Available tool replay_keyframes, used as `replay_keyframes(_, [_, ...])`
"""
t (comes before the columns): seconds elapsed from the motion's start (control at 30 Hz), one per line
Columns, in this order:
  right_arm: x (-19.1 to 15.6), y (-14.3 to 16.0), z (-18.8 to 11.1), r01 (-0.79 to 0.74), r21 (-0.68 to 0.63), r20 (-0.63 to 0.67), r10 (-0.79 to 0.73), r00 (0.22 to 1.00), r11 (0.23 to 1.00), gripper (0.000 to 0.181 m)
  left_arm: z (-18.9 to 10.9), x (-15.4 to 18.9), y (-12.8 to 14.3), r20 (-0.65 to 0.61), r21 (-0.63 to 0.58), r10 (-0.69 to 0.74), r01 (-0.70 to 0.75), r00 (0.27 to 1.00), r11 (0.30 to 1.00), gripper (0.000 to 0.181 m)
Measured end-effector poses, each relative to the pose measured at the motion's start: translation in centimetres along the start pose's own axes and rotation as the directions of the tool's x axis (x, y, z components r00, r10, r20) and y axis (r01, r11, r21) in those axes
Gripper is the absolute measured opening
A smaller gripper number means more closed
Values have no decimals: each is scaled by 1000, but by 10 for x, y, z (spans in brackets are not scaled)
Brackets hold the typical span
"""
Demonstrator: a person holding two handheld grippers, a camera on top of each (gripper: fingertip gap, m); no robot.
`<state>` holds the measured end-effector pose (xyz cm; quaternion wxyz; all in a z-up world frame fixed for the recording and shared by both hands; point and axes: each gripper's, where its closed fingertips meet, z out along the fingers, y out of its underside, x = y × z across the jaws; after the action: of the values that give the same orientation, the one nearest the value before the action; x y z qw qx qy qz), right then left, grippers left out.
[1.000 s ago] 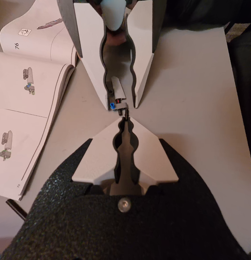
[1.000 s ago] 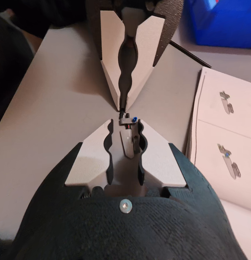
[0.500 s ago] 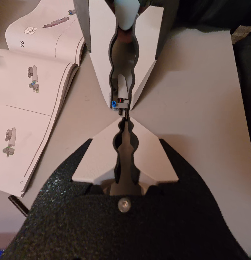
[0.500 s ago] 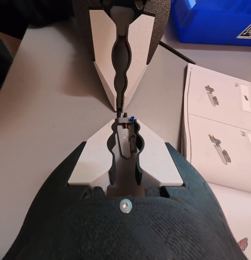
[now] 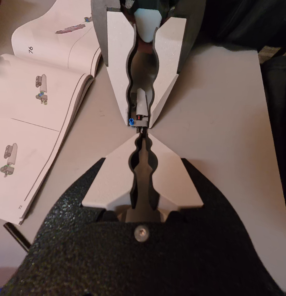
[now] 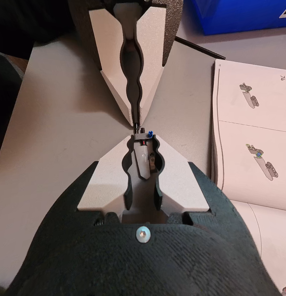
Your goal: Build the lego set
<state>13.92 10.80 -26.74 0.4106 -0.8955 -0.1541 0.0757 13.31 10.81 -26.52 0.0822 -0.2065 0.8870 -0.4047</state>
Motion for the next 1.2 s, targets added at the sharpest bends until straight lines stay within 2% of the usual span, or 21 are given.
replay_keyframes(0.03, [0,0,0,0,0,-1,0,1000,1000,22,0,0,1,-7,-4,-15,15,1000,1000,0])
replay_keyframes(0.57, [-1,1,-2,13,-1,0,-13,1000,1000,22,4,1,3,8,-32,13,-13,1000,999,1])
replay_keyframes(0.7, [-2,-3,-9,24,46,9,-24,1000,999,36,4,2,3,2,-28,15,-15,1000,999,1])
replay_keyframes(0.87, [1,10,-19,9,-3,-17,-9,1000,1000,34,4,2,3,4,-27,25,-24,1000,999,1])
replay_keyframes(1.07, [2,3,-8,90,4,-39,-90,995,996,40,4,2,3,5,-27,26,-25,1000,999,1])
replay_keyframes(1.2, [1,2,-6,84,11,-6,-84,996,996,26,4,2,3,3,-25,31,-31,1000,999,1])
